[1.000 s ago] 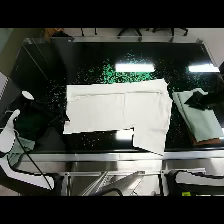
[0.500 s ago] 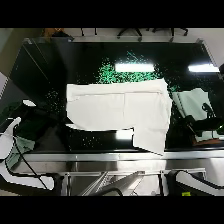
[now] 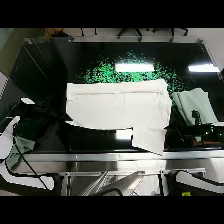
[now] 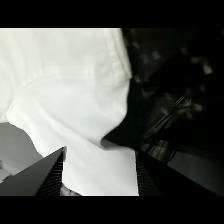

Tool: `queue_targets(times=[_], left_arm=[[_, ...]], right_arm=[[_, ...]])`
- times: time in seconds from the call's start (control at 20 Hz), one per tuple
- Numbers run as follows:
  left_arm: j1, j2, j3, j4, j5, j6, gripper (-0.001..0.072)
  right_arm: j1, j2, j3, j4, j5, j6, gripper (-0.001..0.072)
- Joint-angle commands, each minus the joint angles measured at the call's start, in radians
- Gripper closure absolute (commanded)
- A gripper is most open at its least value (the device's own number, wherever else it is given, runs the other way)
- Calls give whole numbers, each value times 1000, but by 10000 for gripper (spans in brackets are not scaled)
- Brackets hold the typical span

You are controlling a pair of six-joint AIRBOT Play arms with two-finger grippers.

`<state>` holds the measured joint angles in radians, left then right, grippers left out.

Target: Fold the shirts.

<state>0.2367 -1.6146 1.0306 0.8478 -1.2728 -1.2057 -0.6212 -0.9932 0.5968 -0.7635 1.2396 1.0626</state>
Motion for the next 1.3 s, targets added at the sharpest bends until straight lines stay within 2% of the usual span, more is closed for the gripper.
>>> queue_targets(times=[0.0,0.05,0.1,0.2,0.25,0.3,0.35,0.5,0.55,0.65,0.8,0.95,1.1,1.25], left_arm=[[1,1,2,-1,8,2,689],[1,1,2,-1,8,2,689],[1,1,2,0,8,2,689],[1,1,2,4,1,2,690],[1,2,3,32,-11,1,690],[1,2,5,84,-29,-12,690],[1,2,5,151,-40,-41,690],[1,6,-7,376,-99,-160,691],[6,21,-36,397,-103,-170,691],[20,73,-123,399,-78,-172,690],[44,178,-195,368,-80,-152,691],[47,277,-127,299,-48,-131,691],[46,294,11,207,-18,-120,691],[46,213,148,142,18,-113,690]], right_arm=[[89,-45,-8,26,-53,-31,236],[117,-52,-8,27,-74,-31,237],[142,-58,-8,27,-80,-31,291],[160,-55,-8,27,-51,-37,482],[159,-45,-7,26,-14,-43,546],[155,-26,-7,14,29,-37,677],[149,-1,-7,-19,57,-2,696],[145,108,-11,-287,97,253,697],[145,150,-19,-344,117,309,697],[145,228,-45,-388,142,355,697],[145,329,4,-348,132,345,698],[145,322,156,-157,56,214,697],[161,203,295,49,-21,77,697],[243,35,416,88,-111,32,697]])
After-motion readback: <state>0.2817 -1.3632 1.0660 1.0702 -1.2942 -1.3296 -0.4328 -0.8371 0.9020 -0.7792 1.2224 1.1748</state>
